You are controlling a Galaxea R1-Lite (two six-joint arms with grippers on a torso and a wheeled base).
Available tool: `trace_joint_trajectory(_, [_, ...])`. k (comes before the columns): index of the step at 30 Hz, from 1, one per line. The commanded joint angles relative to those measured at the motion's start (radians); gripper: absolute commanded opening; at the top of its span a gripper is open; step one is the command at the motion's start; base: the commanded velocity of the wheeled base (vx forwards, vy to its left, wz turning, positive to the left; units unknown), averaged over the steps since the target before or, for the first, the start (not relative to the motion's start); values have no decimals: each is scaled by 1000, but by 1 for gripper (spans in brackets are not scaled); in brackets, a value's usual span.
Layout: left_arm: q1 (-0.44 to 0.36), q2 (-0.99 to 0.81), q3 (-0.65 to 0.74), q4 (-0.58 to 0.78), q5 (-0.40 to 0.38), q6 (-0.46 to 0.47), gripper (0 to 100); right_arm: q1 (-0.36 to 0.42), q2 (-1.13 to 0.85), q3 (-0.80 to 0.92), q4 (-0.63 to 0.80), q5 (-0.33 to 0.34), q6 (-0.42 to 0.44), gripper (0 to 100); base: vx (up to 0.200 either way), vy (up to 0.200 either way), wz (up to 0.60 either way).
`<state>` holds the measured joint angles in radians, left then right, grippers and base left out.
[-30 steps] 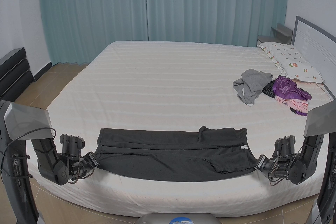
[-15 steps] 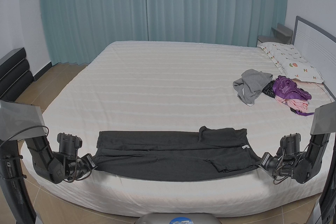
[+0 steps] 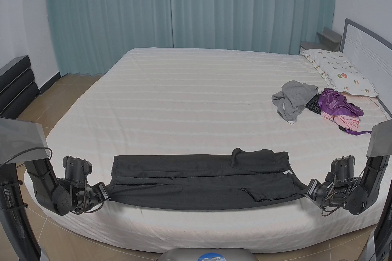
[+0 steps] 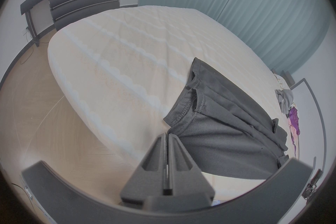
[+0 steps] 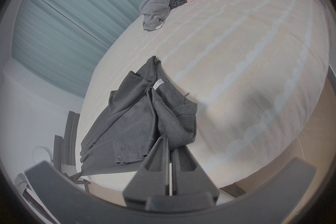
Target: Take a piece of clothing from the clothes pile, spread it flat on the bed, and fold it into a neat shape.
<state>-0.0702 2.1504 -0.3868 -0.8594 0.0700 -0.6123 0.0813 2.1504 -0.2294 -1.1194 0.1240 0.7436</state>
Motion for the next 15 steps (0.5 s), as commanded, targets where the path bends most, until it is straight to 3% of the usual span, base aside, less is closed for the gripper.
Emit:
trace_joint_trajectory(1, [0, 5, 13, -1, -1, 6, 0, 0, 11, 5, 0, 0, -7, 0, 0, 0, 0])
trace_joint_trajectory(8, [-8, 29, 23, -1, -12, 14, 0, 2, 57, 24, -2, 2, -58, 0, 0, 0, 0])
trace_joint_trajectory(9, [-8, 32, 25, -1, -12, 13, 100, 2, 63, 24, -2, 2, -63, 0, 0, 0, 0])
trace_joint_trajectory(11, [-10, 34, 23, -1, -12, 14, 100, 2, 66, 24, -2, 2, -66, 0, 0, 0, 0])
trace_joint_trajectory(12, [-10, 40, 23, -1, -15, 14, 100, 2, 86, 25, -2, 3, -81, 100, 0, 0, 0])
trace_joint_trajectory(15, [-10, 43, 22, -4, -22, 13, 100, 3, 101, 24, -10, 3, -86, 100, 0, 0, 0])
